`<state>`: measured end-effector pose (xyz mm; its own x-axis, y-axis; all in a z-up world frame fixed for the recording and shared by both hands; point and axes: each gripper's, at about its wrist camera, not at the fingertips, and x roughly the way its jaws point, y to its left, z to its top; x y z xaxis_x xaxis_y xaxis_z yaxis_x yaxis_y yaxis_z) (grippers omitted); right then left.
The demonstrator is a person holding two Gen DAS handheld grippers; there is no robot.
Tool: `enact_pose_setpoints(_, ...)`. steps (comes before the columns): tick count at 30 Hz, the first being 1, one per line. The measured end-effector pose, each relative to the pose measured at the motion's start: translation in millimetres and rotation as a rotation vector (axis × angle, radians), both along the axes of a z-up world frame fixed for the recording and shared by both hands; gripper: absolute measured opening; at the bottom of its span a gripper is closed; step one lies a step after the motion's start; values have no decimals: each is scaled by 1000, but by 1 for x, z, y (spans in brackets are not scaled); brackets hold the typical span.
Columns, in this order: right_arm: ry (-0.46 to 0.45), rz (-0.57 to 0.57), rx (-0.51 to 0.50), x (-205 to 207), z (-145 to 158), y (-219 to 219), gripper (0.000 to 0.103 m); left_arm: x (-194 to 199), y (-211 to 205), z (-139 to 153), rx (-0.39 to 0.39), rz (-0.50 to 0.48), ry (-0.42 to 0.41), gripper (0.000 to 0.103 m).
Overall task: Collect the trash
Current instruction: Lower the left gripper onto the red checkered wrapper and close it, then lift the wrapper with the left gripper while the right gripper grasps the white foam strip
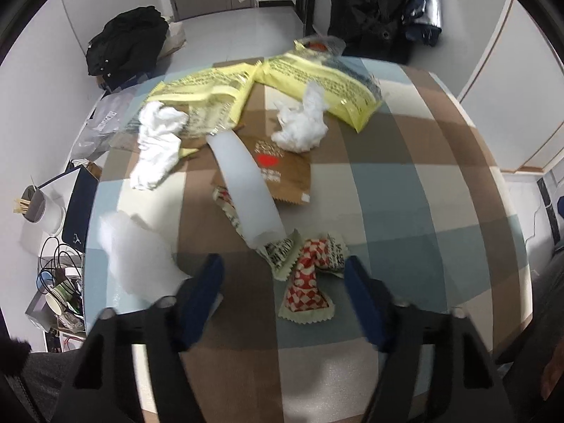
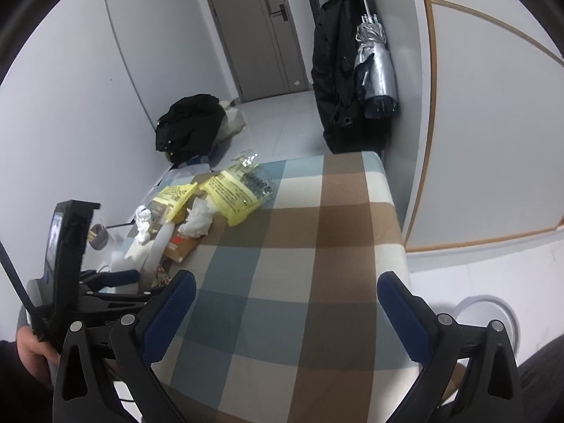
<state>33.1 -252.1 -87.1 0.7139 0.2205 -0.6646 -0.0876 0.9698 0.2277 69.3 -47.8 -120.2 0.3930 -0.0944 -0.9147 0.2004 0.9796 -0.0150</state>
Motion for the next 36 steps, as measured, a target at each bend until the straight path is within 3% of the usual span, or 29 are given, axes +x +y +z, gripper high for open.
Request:
enact_pose_setpoints(1,3,-3,4,-1,0,-1,103,-2,-4,1,13,-12,-5,56)
enact_pose_setpoints(6,15,-14,23,-2,-1,-6,103,-7,-18,4,2,-61,13,27)
enact_pose_setpoints(9,20,-22,32,0,-1,-9,103,-9,-22,7,11,-74,19,21)
enact_pose_setpoints(26,13,-57,-2,-5,0,-9,103,-23,-10,17,-122,-65,72,17)
enact_pose_setpoints(36,27,-39,16,-7,0,-2,102,-34,26,64,-271,-29,-49,17)
